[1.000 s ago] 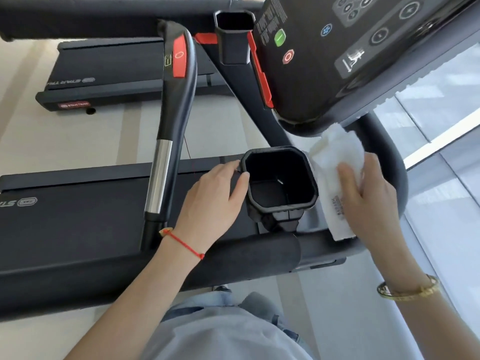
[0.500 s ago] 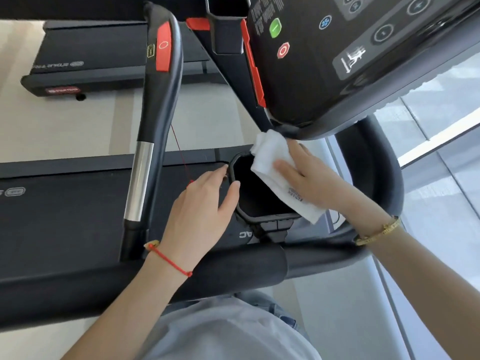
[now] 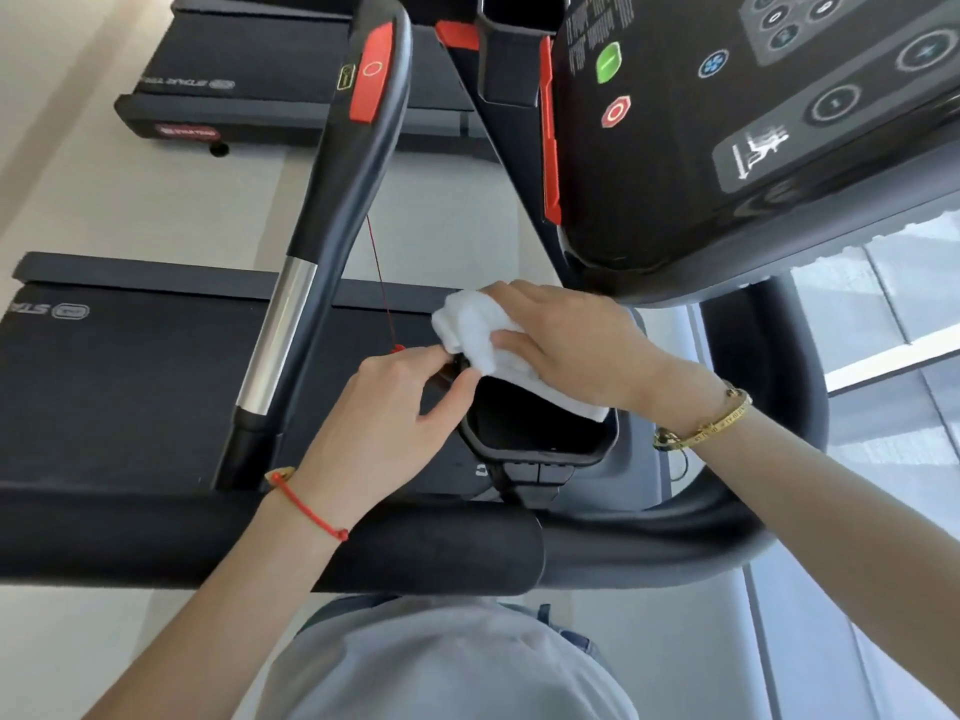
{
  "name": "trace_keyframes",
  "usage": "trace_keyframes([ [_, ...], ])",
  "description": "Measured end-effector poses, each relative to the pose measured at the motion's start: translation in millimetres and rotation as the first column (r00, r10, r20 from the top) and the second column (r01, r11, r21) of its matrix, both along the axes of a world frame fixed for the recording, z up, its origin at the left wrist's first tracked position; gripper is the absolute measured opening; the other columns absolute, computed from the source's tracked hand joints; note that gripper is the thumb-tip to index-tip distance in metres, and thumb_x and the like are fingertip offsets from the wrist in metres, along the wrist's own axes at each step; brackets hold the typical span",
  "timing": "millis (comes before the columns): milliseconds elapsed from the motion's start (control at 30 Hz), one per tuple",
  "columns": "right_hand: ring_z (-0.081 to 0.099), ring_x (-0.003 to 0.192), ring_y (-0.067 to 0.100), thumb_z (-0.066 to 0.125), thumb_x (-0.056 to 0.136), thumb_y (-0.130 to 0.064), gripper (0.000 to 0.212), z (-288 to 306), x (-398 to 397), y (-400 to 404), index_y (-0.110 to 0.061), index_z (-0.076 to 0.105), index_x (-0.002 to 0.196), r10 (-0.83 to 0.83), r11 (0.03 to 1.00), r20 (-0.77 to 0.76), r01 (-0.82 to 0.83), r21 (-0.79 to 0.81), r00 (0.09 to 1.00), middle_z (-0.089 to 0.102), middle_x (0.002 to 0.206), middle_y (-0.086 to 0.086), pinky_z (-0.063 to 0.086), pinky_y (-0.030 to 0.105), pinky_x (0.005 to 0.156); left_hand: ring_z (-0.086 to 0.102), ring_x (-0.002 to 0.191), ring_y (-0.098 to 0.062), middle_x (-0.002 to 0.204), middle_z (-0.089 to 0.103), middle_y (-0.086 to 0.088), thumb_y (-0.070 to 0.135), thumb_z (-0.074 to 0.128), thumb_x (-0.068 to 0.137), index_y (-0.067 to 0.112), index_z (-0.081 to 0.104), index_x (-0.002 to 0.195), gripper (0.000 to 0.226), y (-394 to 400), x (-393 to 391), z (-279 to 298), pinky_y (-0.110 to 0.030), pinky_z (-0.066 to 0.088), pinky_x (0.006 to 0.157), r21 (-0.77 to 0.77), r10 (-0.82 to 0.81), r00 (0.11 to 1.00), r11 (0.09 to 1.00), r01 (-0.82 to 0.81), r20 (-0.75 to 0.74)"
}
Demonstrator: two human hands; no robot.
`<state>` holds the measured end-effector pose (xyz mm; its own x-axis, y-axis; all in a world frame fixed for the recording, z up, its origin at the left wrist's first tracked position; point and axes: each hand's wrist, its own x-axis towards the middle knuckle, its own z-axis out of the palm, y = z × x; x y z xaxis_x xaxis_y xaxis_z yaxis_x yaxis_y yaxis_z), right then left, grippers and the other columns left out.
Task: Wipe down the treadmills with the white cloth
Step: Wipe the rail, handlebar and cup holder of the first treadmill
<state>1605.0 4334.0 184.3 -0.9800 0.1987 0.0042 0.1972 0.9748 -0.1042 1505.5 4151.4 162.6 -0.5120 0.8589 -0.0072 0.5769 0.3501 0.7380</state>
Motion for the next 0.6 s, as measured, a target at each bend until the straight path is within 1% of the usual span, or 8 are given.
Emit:
trace_keyframes([
  [67,0.061,0.084,0.027,0.025,0.097,-0.048,0.053,-1,9,0,-0.015,0.051,0.131,-0.021,0.999,-0.034,0.022,0.033,0.999,0.062,0.104,0.003,0.043,0.032,0.058,0.066,0.075,-0.018,0.081,0.067,0.005,0.053,0.043,0.095,0.025,0.066,0.098,0.037,0,-1,-1,-0.044,0.055,0.070,0.002,-0.006,1.000,1.000,0.006,0.013],
  [100,0.061,0.083,0.028,0.026,0.098,-0.047,0.053,-1,16,0,-0.014,0.052,0.130,-0.051,0.998,-0.053,0.052,0.025,0.997,0.061,0.102,0.004,0.038,0.029,0.058,0.066,0.079,-0.016,0.084,0.068,0.007,0.053,0.043,0.095,0.023,0.067,0.098,0.038,-1,-1,-1,-0.044,0.056,0.074,0.003,-0.009,1.000,1.000,0.009,0.014],
  [200,0.059,0.099,0.031,0.041,0.102,-0.037,0.043,1,38,2,-0.015,0.042,0.139,-0.158,0.982,-0.065,0.151,-0.113,0.985,0.054,0.125,0.006,0.032,0.028,0.070,0.067,0.088,-0.011,0.090,0.070,0.010,0.053,0.043,0.095,0.021,0.070,0.103,0.042,0,0,0,-0.040,0.056,0.080,0.012,-0.010,1.000,1.000,0.010,0.021],
  [267,0.056,0.108,0.030,0.040,0.102,-0.036,0.046,1,42,2,-0.017,0.035,0.144,-0.185,0.974,-0.021,0.180,-0.138,0.983,0.048,0.134,0.005,0.029,0.026,0.073,0.067,0.089,-0.009,0.091,0.071,0.011,0.053,0.043,0.095,0.021,0.070,0.106,0.043,0,0,0,-0.038,0.056,0.081,0.013,-0.006,1.000,1.000,0.006,0.023],
  [367,0.058,0.102,0.030,0.036,0.100,-0.039,0.046,0,19,-1,-0.015,0.043,0.138,-0.131,0.991,-0.041,0.131,-0.016,0.990,0.055,0.120,0.006,0.034,0.030,0.069,0.067,0.087,-0.009,0.093,0.071,0.011,0.053,0.043,0.094,0.023,0.069,0.107,0.042,-1,0,0,-0.038,0.056,0.080,0.007,0.001,1.000,1.000,-0.001,0.022],
  [433,0.060,0.090,0.029,0.039,0.099,-0.039,0.042,-4,1,-3,-0.014,0.049,0.132,-0.030,0.998,-0.034,0.032,0.048,0.999,0.060,0.107,0.004,0.037,0.033,0.065,0.066,0.078,-0.012,0.090,0.070,0.008,0.055,0.042,0.093,0.023,0.068,0.103,0.043,-1,0,0,-0.038,0.055,0.071,-0.008,0.007,1.000,1.000,-0.007,0.012],
  [500,0.061,0.085,0.027,0.042,0.100,-0.039,0.039,-2,-6,-3,-0.017,0.048,0.132,0.004,0.999,-0.023,-0.003,0.049,1.000,0.060,0.103,0.001,0.036,0.032,0.060,0.064,0.073,-0.015,0.088,0.068,0.007,0.059,0.040,0.092,0.023,0.067,0.099,0.045,-1,0,-1,-0.040,0.053,0.066,-0.023,0.016,1.000,1.000,-0.016,0.007],
  [600,0.061,0.081,0.027,0.041,0.098,-0.043,0.041,1,8,-1,-0.016,0.052,0.127,-0.060,0.998,-0.073,0.060,0.008,0.996,0.061,0.098,0.002,0.031,0.030,0.057,0.067,0.085,-0.013,0.093,0.069,0.010,0.057,0.041,0.094,0.027,0.067,0.107,0.042,-2,1,0,-0.041,0.056,0.074,-0.008,0.019,1.000,1.000,-0.019,0.025],
])
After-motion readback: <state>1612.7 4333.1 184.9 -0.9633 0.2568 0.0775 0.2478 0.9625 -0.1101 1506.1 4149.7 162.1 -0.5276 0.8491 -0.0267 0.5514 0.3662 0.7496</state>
